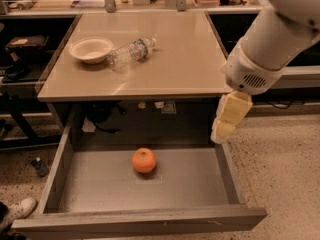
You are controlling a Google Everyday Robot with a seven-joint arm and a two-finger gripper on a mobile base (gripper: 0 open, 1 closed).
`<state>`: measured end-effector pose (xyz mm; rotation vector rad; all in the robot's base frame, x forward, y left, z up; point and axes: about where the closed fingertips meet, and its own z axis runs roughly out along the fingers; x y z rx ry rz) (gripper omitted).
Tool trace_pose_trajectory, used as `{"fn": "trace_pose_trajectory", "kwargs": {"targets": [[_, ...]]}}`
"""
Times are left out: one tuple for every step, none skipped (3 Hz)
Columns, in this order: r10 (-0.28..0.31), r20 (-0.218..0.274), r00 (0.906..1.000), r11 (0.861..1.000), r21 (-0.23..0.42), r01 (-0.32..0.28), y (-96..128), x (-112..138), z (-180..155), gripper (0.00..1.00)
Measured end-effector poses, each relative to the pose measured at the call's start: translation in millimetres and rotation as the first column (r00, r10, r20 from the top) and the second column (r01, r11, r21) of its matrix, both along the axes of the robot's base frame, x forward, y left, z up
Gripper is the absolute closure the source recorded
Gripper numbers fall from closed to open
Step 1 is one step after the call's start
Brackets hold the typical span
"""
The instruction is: Pick orange from top drawer and place on counter
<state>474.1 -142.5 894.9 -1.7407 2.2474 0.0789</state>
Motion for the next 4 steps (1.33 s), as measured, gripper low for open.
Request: {"fn": "trace_pose_trajectory", "kwargs": {"targets": [[-0.002,-0.088,0.9961,0.999,0.053,0.007,22,-2,-38,0.00],[-0.002,-0.092,0.9957,0.998,0.055,0.007,22,-2,-39,0.00],[0.010,-0.091,0.9958,0.997,0.074,-0.003,30,-7,-47,0.00],[0.061,-0.054,0.9967,0.991,0.125,-0.053,66,-23,-62,0.00]]}}
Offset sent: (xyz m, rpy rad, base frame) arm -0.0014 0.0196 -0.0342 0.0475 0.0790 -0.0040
